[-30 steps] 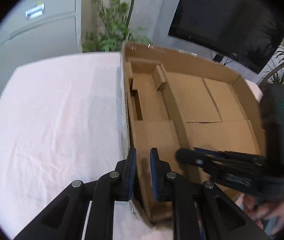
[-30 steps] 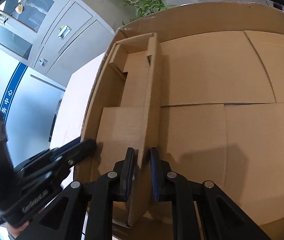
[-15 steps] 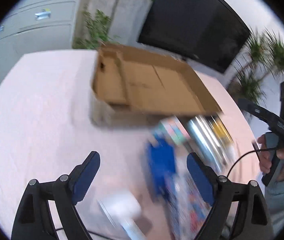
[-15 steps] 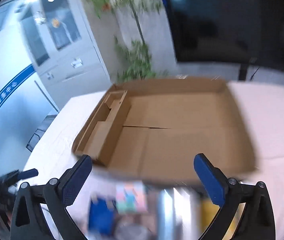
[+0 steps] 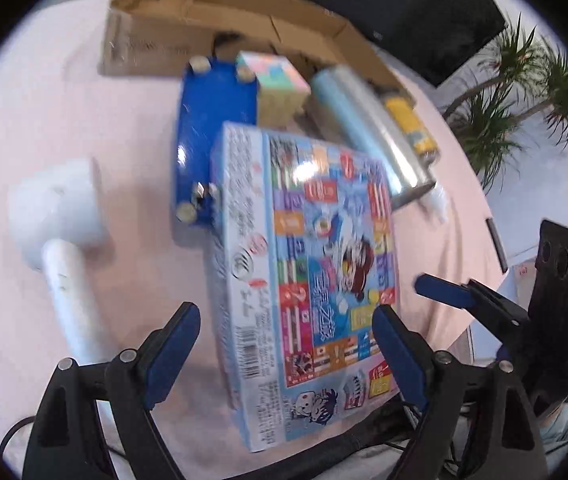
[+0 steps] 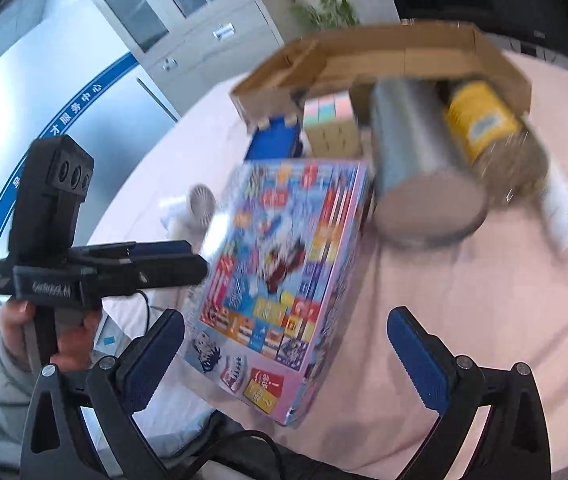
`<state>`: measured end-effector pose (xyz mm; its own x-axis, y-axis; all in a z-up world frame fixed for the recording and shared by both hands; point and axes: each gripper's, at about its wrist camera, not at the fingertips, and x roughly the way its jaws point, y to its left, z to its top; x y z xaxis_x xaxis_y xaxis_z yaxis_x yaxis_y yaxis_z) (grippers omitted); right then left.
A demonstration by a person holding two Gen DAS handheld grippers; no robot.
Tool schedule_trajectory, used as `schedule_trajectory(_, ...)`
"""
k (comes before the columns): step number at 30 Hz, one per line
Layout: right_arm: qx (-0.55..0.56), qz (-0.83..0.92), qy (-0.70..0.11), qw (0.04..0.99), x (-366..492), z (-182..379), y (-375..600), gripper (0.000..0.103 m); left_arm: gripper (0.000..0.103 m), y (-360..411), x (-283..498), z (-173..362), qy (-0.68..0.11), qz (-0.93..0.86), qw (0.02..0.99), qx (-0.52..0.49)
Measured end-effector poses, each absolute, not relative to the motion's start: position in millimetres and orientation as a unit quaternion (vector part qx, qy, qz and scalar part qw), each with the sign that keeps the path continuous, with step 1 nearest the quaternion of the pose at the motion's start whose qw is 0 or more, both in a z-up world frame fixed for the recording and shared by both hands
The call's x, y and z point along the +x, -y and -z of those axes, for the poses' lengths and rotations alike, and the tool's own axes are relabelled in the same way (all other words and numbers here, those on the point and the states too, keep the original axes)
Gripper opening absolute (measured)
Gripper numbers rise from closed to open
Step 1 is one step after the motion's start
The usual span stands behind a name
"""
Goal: Organize rigid objects
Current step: 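Grasp the board-game box with the right tool, then place the board-game box flat in the cardboard box and release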
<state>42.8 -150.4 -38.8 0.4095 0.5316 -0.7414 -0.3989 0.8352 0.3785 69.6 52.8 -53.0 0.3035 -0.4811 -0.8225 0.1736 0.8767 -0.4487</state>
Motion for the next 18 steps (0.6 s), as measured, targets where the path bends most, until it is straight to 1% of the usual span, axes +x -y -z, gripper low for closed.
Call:
schedule_trajectory(1, 0.069, -0.274, -0.471, 0.836, 44.6, 45.0, 147.4, 0.101, 0.078, -50.9, 72.5, 57.9, -0.559, 0.193, 0.795, -0.135)
schedule_trajectory(3, 0.067, -0.270, -0.481, 0.831, 51.6, 56.8, 139.2, 0.099, 0.074, -51.0, 76.9, 65.3, -0.567, 0.188, 0.789, -0.142)
schedule_trajectory(4, 0.072, -0.272, -0.484, 0.828, 51.3, 63.4, 136.9, 0.098, 0.073, -51.3, 78.7, 69.0, -0.567, 0.197, 0.783, -0.159)
schedule_trajectory(6, 0.069, -0.268, -0.489, 0.827, 49.8, 73.6, 128.6, 0.090, 0.073, -45.8, 75.3, 68.6, -0.564, 0.199, 0.788, -0.145)
schedule_trajectory(9, 0.053, -0.250, -0.485, 0.836, 52.1, 72.7, 116.7, 0.089, 0.071, -42.8, 65.6, 66.8, -0.552, 0.190, 0.800, -0.138)
schedule_trajectory(11, 0.041, -0.245, -0.471, 0.846, 46.2, 63.4, 115.5, 0.089, 0.068, -40.8, 59.2, 51.1, -0.531, 0.187, 0.816, -0.131)
schedule_trajectory(13, 0.033, -0.236, -0.447, 0.862, 42.9, 46.2, 113.2, 0.087, 0.069, -35.2, 53.5, 19.5, -0.491, 0.183, 0.845, -0.104)
schedule_trajectory(15, 0.034, -0.234, -0.413, 0.880, 43.5, 17.8, 115.0, 0.087, 0.069, -31.4, 58.2, -7.8, -0.458, 0.175, 0.867, -0.084)
schedule_trajectory(18, 0.038, -0.233, -0.363, 0.901, 60.6, -28.4, 118.4, 0.087, 0.069, -36.9, 89.0, -56.1, -0.407, 0.179, 0.893, -0.073)
